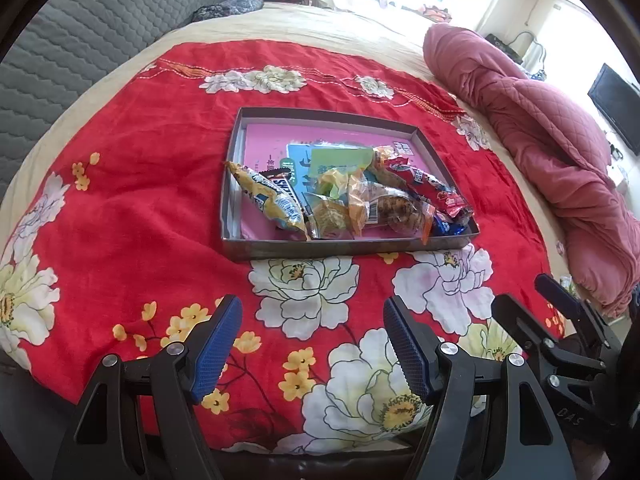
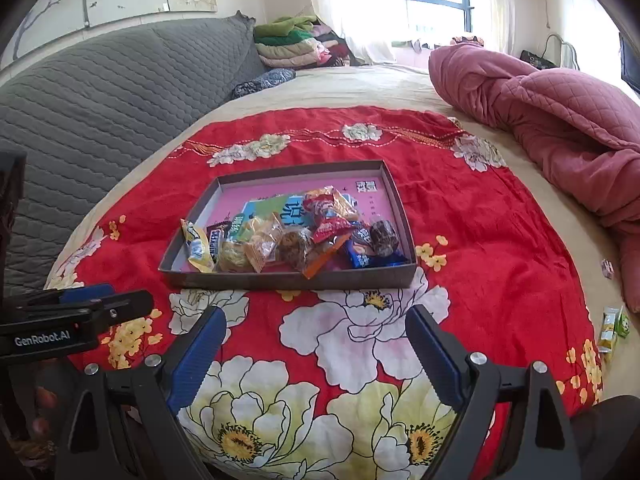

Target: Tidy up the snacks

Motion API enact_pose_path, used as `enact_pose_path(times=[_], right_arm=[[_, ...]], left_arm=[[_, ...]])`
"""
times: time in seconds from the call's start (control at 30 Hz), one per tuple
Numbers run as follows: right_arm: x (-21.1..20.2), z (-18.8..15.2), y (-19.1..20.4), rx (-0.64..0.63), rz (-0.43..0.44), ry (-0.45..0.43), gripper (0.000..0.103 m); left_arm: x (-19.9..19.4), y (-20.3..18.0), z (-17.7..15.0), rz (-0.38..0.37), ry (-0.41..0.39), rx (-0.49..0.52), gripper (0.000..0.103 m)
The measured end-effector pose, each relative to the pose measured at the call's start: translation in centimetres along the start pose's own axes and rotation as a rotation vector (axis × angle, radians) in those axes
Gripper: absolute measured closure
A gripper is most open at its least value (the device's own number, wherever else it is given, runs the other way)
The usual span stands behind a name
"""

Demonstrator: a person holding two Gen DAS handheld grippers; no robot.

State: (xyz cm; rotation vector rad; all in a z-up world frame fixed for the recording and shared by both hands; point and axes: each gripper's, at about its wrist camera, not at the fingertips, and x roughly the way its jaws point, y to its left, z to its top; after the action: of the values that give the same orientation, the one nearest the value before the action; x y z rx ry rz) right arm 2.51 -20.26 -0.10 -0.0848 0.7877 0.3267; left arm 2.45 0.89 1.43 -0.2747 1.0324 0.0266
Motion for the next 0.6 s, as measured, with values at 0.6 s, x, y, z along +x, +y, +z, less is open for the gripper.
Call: enact_pose_path(times=[0.6], right_arm=[[0.19, -0.21, -0.29, 0.003, -0.005, 0.006, 0.012]], left_arm=[[-0.30, -0.28, 0.15, 0.075, -0.024, 0.020, 0.028]])
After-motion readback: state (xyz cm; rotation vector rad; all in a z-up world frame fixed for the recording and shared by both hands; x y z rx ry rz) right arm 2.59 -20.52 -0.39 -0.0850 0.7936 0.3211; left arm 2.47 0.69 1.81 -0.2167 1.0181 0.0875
